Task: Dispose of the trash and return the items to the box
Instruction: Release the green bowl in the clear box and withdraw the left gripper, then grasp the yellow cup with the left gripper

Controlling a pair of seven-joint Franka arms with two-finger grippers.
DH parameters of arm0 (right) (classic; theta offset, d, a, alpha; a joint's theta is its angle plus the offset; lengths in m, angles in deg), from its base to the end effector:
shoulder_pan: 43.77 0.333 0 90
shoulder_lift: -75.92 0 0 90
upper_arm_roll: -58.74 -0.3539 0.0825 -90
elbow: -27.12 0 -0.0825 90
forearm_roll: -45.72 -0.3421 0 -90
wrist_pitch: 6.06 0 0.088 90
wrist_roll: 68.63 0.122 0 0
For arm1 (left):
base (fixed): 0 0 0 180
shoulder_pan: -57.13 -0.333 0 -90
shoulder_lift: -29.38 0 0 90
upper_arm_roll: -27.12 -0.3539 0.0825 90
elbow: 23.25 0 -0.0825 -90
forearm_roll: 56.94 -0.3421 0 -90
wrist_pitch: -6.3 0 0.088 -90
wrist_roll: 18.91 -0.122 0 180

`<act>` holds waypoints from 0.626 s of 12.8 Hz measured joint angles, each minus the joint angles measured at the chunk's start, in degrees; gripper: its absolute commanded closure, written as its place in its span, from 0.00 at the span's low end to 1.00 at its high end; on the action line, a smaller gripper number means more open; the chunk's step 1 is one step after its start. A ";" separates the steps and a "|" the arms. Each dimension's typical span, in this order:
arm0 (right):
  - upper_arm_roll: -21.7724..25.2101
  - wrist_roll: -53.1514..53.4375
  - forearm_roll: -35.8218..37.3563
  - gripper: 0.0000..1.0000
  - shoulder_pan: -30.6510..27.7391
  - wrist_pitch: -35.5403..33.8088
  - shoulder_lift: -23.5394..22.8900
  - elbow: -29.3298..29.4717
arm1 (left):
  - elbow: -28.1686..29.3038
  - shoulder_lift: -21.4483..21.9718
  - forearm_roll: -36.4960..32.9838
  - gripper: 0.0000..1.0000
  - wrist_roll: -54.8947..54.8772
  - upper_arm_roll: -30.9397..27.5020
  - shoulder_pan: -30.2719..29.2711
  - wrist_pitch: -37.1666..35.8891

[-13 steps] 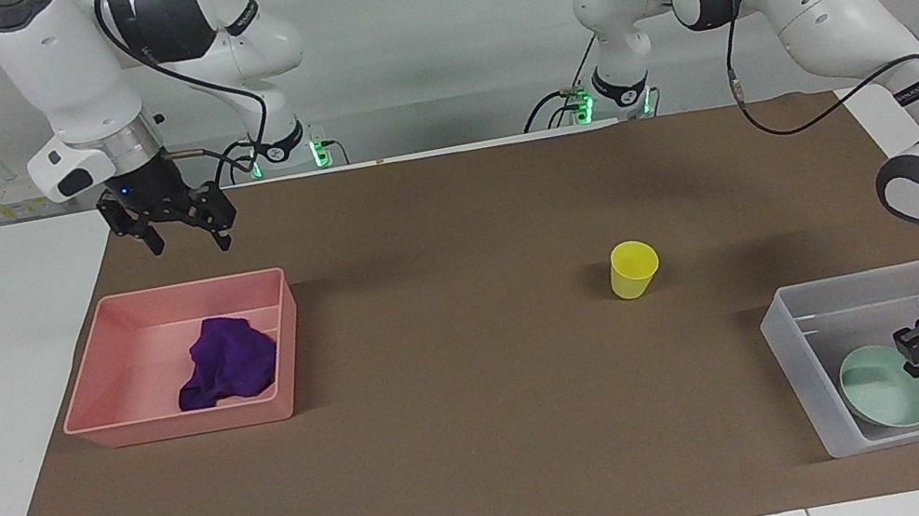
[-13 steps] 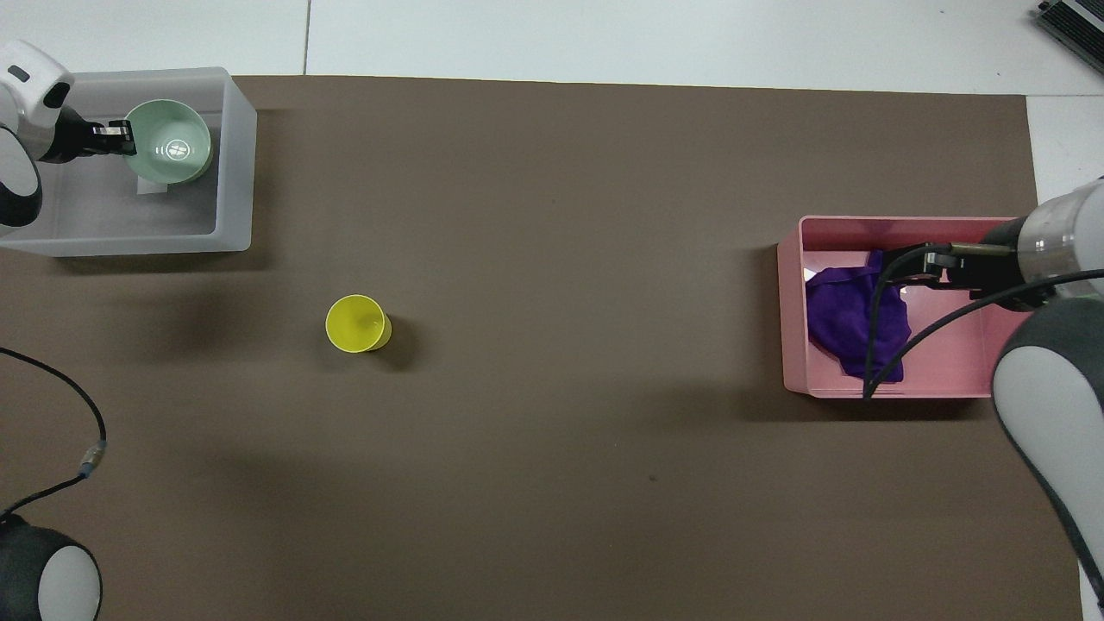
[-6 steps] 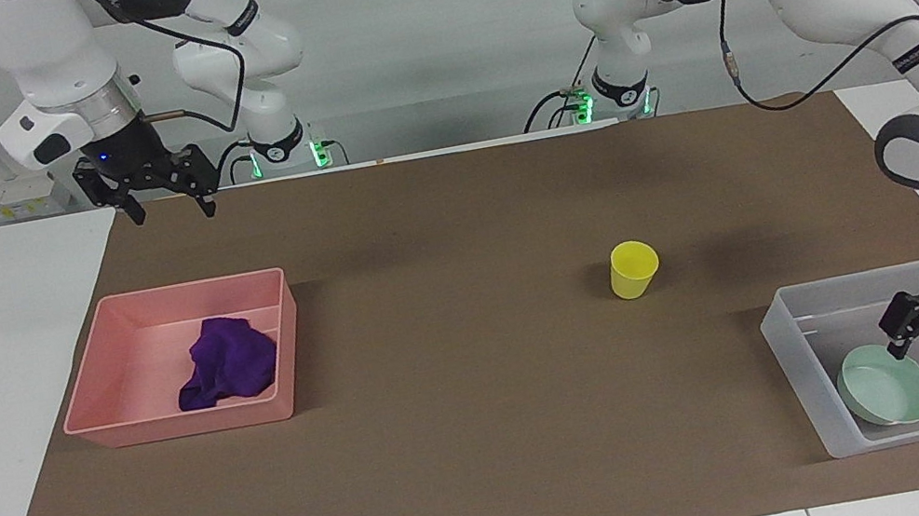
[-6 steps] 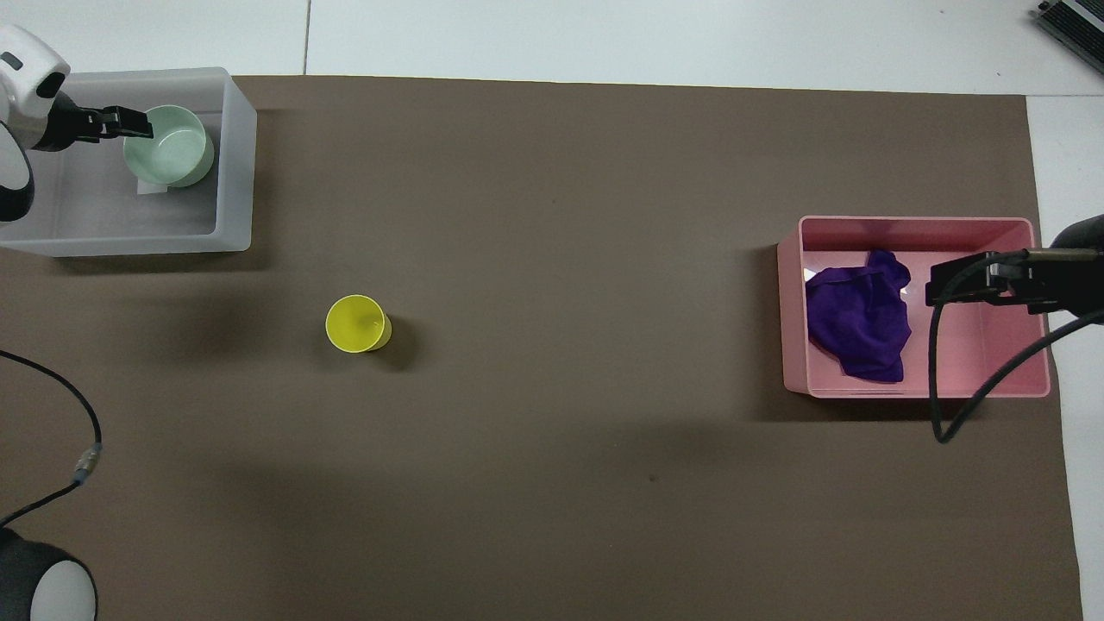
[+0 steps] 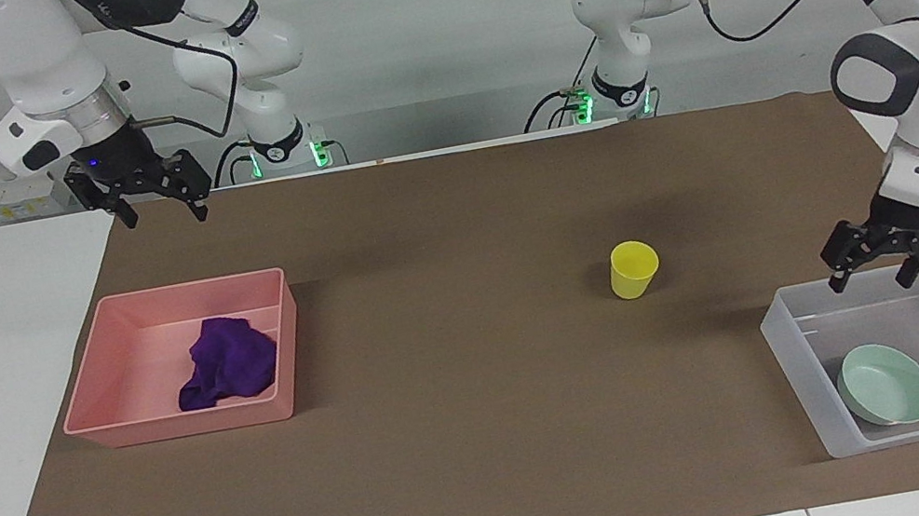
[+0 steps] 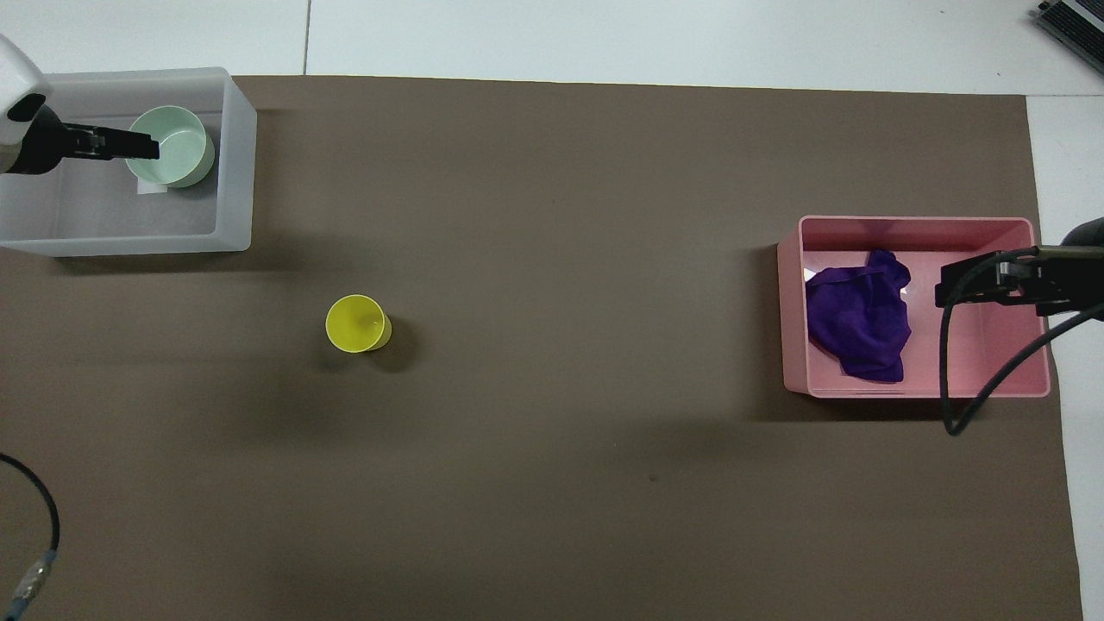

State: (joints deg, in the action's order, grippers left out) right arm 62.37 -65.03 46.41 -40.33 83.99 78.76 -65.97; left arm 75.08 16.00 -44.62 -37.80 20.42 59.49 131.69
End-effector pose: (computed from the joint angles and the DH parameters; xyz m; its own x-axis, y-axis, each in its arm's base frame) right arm 0.4949 -0.0041 0.6492 0.9978 -0.0660 -0.0030 -0.0660 -0.9978 0.0091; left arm 0.6245 0.0302 0.5122 0.9523 -0.1381 0.2722 -0.1677 -0.9819 0.0886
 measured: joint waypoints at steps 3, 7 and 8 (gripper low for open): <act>0.06 -2.08 0.04 0.00 -0.30 -0.88 0.02 1.09 | 9.86 6.71 -3.81 0.00 3.65 3.82 1.18 -0.52; 0.00 -2.11 0.08 0.00 -0.27 -1.12 0.01 1.20 | 20.50 10.10 -7.44 0.00 15.62 12.58 1.88 5.51; 0.00 -2.11 0.08 0.00 -0.27 -1.12 0.01 1.18 | 23.63 10.52 -7.48 0.00 17.63 14.29 1.90 8.81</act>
State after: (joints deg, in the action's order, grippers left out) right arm 62.37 -67.14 46.50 -40.60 82.86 78.77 -64.79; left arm 98.71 26.53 -52.10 -20.17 34.71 61.40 140.50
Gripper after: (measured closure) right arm 0.000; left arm 0.000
